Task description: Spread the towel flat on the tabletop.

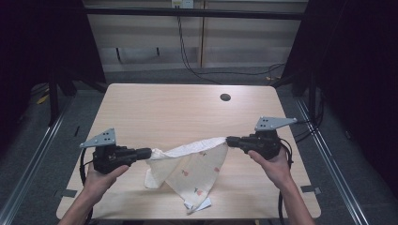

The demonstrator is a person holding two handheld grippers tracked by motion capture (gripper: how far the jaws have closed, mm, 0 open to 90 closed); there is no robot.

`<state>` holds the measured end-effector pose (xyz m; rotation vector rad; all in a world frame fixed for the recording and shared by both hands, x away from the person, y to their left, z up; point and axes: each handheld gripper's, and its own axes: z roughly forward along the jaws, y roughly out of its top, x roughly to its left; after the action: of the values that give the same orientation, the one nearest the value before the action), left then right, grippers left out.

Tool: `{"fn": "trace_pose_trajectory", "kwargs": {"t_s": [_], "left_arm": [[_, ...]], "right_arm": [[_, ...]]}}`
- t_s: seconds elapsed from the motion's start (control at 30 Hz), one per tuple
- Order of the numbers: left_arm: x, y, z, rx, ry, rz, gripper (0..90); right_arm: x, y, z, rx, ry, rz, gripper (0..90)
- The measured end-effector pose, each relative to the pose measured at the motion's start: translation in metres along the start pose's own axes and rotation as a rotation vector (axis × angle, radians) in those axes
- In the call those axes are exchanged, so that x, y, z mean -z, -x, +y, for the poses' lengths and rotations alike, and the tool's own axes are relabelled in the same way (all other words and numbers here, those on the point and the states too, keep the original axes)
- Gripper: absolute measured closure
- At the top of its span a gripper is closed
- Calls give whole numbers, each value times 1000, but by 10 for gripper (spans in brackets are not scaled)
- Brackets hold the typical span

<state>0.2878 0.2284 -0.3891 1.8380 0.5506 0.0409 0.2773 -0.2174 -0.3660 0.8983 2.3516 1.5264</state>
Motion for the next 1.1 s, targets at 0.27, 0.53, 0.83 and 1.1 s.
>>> {"fn": "trace_pose_trajectory", "kwargs": {"t_s": [0.27,0.53,0.83,1.1], "left_arm": [[12,5,22,-26,50,13,874],[26,12,40,-73,80,64,874],[49,35,53,-129,124,73,876],[56,48,56,-135,146,23,876]], "right_arm": [[11,-3,18,16,29,3,887],[21,-14,37,72,25,24,889],[50,-44,57,140,57,18,890],[73,-70,61,184,61,-7,890]]}}
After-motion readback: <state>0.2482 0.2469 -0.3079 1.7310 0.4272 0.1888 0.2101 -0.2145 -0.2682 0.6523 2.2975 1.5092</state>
